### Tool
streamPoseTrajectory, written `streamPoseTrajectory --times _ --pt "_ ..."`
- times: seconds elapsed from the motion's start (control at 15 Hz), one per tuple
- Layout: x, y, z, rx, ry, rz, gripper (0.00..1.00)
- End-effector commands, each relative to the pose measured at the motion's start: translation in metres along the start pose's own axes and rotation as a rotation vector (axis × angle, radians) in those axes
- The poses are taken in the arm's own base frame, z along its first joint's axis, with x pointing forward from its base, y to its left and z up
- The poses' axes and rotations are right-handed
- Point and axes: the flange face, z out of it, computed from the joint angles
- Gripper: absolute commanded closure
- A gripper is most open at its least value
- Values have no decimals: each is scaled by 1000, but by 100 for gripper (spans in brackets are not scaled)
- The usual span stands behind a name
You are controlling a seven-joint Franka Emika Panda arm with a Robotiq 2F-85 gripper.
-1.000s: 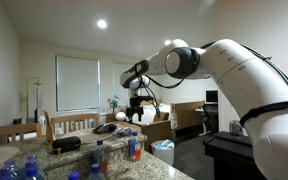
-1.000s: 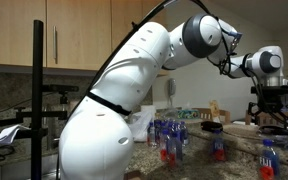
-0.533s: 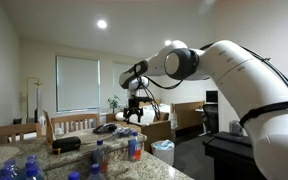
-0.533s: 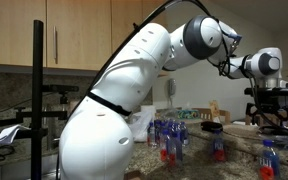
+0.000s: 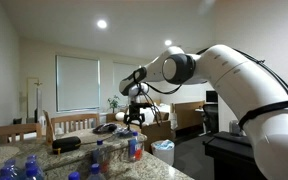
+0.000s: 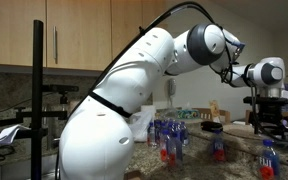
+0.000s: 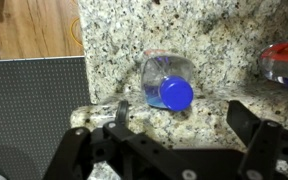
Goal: Move the three water bottles on the right forward and arrange them in a line
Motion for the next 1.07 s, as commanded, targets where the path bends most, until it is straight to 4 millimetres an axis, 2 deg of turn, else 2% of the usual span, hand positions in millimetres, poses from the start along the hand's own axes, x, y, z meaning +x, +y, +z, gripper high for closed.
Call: streamPoseTrajectory --times 0.0,0.07,0.13,0.2,0.47,0.73,0.93,1.0 --pt "1 0 16 -14 -19 18 0" --pt "1 -1 22 -16 -30 10 0" --pt "2 -2 26 -14 -42 2 6" --pt "2 -3 30 -15 -50 1 26" --pt "2 -4 37 -21 -59 -4 53" --pt "-1 -7 31 -35 -47 -7 79" --pt "-6 -8 21 -45 -35 -5 89" --pt "-8 -9 19 -46 -33 -5 87"
